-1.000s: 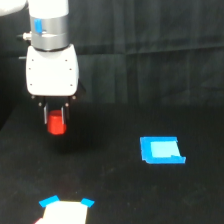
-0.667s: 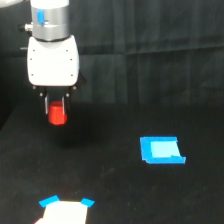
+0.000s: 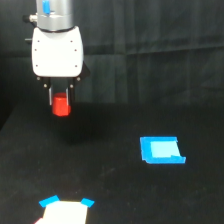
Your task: Pick up the red object from the table
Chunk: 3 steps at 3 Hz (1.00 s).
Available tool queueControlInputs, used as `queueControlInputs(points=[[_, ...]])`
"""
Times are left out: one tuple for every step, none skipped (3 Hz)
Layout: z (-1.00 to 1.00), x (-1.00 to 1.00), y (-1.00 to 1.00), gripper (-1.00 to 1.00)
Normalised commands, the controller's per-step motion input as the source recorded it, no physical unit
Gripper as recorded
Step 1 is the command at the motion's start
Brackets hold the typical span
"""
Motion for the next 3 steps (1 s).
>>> queueControlInputs(points=[[-0.19,-0.10,0.59,-1.00],[0.06,0.32,-0.06,-1.00],[-0.30,-0.07,0.44,-1.00]])
